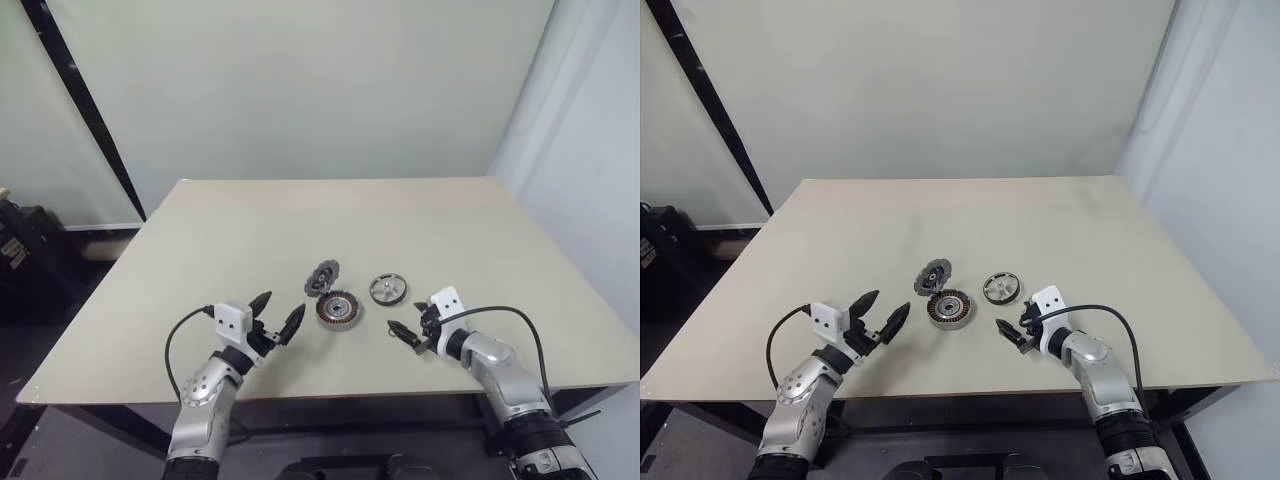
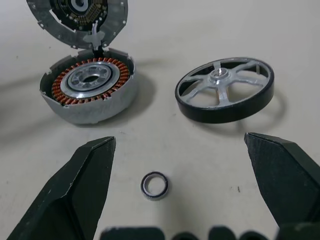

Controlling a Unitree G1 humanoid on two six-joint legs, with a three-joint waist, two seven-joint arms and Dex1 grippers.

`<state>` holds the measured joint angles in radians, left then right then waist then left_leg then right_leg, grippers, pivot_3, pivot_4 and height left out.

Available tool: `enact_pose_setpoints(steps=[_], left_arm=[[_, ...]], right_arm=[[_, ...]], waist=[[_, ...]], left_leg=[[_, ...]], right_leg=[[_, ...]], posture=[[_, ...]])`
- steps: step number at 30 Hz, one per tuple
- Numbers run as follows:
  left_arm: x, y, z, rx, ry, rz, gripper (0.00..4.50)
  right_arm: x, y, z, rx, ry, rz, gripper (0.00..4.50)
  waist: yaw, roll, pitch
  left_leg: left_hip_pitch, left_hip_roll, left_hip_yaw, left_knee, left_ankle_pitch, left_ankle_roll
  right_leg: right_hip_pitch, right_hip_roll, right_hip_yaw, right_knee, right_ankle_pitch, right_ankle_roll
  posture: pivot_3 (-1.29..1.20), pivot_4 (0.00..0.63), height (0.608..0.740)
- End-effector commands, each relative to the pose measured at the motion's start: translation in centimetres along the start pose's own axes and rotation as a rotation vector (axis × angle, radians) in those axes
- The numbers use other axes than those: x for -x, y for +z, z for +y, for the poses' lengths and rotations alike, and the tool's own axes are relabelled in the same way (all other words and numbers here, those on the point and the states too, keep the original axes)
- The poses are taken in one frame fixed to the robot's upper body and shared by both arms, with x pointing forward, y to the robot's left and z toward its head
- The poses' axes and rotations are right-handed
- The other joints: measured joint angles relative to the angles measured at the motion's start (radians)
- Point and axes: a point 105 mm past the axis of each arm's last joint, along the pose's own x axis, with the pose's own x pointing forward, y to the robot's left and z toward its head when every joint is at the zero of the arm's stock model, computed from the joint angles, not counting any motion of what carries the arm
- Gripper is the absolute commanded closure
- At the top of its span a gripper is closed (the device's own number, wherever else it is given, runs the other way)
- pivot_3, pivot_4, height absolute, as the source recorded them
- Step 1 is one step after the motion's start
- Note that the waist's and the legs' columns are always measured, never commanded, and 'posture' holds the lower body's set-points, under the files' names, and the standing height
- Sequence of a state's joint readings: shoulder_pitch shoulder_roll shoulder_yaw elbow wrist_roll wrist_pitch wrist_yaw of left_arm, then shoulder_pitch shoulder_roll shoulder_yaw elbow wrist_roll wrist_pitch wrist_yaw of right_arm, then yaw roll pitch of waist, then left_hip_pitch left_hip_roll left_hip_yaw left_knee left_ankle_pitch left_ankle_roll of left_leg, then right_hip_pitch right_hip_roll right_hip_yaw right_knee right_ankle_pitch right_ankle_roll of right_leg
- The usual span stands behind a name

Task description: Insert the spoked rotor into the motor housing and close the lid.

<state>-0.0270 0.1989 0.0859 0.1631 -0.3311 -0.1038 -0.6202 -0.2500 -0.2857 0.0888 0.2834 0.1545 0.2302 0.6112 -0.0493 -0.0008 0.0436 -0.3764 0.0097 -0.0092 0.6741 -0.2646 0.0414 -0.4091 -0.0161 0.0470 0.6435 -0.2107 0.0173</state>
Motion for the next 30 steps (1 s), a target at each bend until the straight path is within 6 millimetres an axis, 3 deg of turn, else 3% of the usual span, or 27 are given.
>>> enact_pose_setpoints(steps=[1, 16, 30], left_arm=[[-0.8, 1.3, -1.0, -0.035, -0.063, -0.027, 0.07], [1.8, -0.1, -2.8, -0.057, -0.134, 0.111, 0.07], [1.7, 0.1, -3.3, -0.057, -0.125, 0.097, 0.07]], right_arm=[[-0.1, 2.9, -0.6, 0.029, -0.001, -0.091, 0.00], [-0.8, -0.4, 1.2, 0.054, 0.107, 0.100, 0.00], [-2.1, -2.2, 1.3, 0.042, 0.088, 0.157, 0.00]], waist=[[0.000, 0.000, 0.000], [0.000, 0.000, 0.000], [-0.001, 0.000, 0.000]], left_leg=[[0.000, 0.000, 0.000, 0.000, 0.000, 0.000], [0.000, 0.001, 0.000, -0.001, 0.000, 0.000], [0.001, 0.000, 0.000, -0.001, 0.000, 0.000]], right_leg=[[0.000, 0.000, 0.000, 0.000, 0.000, 0.000], [0.000, 0.000, 0.000, 0.000, 0.000, 0.000], [-0.001, 0.000, 0.000, 0.000, 0.000, 0.000]], posture=[[0.00, 0.000, 0.740], [0.00, 0.000, 0.740], [0.00, 0.000, 0.740]])
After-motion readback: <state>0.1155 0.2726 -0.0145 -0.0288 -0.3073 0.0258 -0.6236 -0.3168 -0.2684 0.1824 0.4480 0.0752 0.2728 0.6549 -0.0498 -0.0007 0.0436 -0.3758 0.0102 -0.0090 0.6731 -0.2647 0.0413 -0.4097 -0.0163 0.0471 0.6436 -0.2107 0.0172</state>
